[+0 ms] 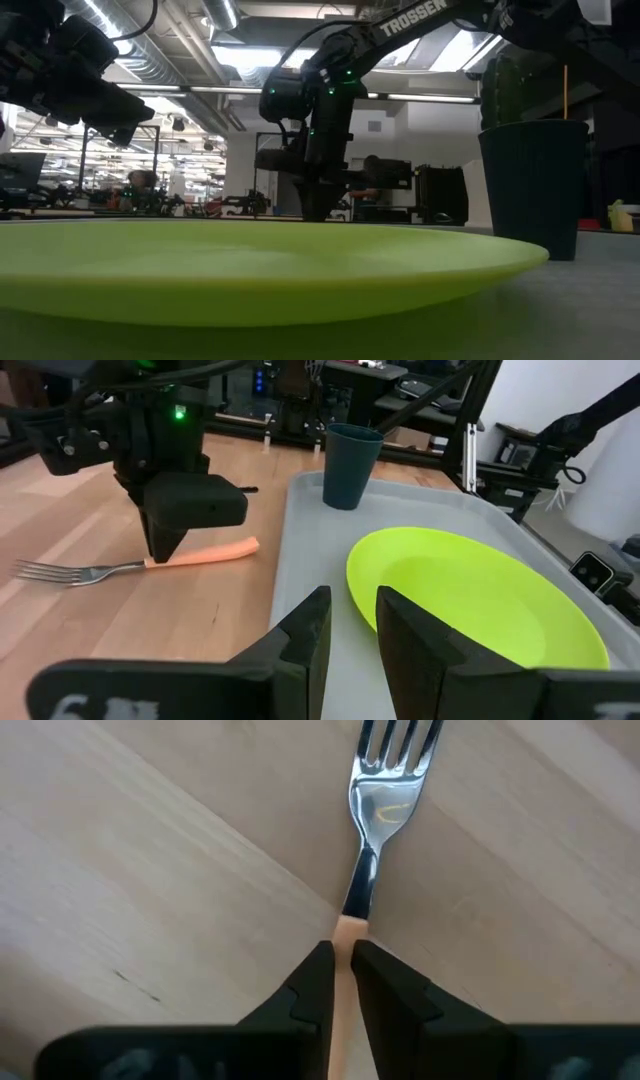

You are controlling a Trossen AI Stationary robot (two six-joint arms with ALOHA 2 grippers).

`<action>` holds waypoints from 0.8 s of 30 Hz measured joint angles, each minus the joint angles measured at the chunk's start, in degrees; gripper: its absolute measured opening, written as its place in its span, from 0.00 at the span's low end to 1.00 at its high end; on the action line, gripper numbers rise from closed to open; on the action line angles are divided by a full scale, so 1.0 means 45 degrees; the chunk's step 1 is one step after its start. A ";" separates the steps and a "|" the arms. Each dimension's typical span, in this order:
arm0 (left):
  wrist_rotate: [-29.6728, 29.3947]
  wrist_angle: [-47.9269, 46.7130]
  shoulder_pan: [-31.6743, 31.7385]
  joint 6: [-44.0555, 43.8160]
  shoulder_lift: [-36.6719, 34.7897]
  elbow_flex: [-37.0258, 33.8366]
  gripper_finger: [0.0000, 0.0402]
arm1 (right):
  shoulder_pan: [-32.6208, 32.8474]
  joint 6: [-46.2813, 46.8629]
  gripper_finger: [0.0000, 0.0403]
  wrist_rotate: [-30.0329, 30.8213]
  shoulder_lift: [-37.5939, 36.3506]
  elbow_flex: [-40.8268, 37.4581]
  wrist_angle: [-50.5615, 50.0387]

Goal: Pick and place plate/cup/fork/spoon on tray
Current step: Put the orange fork beside the green plate on the gray tray

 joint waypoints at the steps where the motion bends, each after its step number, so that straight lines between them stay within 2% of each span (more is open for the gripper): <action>1: -0.0003 0.0000 0.0000 0.0002 0.0001 0.0000 0.19 | -0.0001 0.0014 0.13 -0.0010 0.0000 -0.0003 0.0000; 5: 0.0000 0.0000 0.0000 0.0001 0.0003 0.0000 0.19 | 0.0002 -0.0012 0.13 0.0067 0.0000 -0.0011 -0.0006; 10: -0.0005 0.0005 0.0000 0.0004 -0.0002 0.0000 0.19 | 0.0200 -0.0212 0.13 0.0918 0.0000 -0.0019 -0.0083; 18: -0.0003 0.0005 -0.0002 0.0000 0.0000 0.0000 0.19 | 0.0295 0.0040 0.14 0.1212 0.0000 -0.0039 0.0048; 24: -0.0016 0.0014 -0.0005 0.0005 0.0001 -0.0004 0.19 | 0.0280 0.0065 0.22 0.1240 0.0060 -0.0073 0.0214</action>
